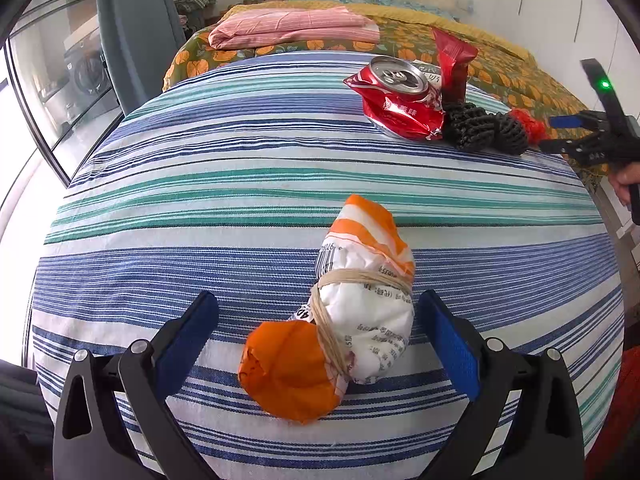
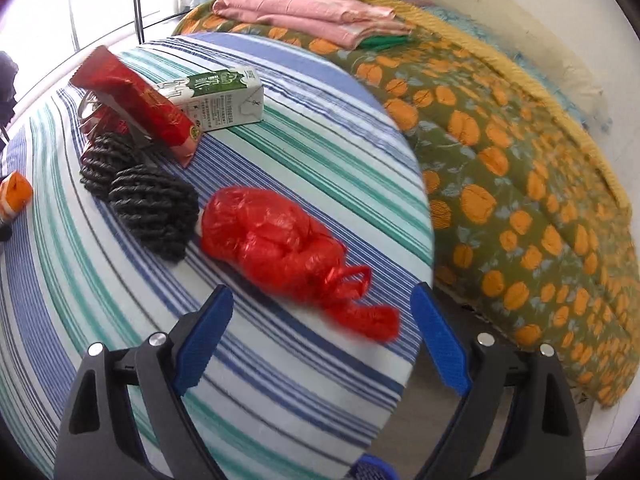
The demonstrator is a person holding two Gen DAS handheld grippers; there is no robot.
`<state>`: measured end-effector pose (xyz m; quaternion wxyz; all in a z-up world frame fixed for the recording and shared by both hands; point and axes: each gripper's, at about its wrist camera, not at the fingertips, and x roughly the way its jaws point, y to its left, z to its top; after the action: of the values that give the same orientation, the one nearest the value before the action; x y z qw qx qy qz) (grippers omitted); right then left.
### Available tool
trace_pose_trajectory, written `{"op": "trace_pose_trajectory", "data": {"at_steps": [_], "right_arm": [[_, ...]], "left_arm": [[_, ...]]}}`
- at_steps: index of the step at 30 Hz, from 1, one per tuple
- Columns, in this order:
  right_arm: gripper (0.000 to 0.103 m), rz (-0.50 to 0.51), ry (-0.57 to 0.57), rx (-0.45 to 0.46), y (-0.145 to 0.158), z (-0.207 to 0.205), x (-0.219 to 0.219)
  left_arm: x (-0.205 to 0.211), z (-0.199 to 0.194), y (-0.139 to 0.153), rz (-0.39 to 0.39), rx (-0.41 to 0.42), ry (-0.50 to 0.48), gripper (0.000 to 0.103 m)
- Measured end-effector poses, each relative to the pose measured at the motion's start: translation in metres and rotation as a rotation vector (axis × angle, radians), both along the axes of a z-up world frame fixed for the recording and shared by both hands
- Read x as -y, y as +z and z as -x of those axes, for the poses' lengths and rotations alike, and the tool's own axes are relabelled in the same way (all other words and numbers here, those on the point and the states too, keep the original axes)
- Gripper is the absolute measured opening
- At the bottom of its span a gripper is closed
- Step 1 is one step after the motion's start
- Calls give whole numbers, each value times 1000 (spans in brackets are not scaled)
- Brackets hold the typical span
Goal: Collect trash
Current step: 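Close the left tool on the white-orange bundle while the right tool reaches the red plastic bag, then grasp the red plastic bag with the right tool and lift it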
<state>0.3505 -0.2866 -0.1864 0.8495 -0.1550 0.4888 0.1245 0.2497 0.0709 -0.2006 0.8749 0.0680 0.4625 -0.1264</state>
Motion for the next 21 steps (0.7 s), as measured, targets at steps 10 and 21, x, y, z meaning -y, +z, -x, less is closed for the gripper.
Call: {"op": "trace_pose_trajectory", "data": {"at_steps": [10, 21], "right_arm": [[86, -331, 123, -180, 11, 51, -9], [72, -76, -51, -7, 15, 4, -21]], "left_arm": [[0, 0, 0, 0, 0, 0, 98], [-1, 0, 0, 2, -1, -2, 98]]}}
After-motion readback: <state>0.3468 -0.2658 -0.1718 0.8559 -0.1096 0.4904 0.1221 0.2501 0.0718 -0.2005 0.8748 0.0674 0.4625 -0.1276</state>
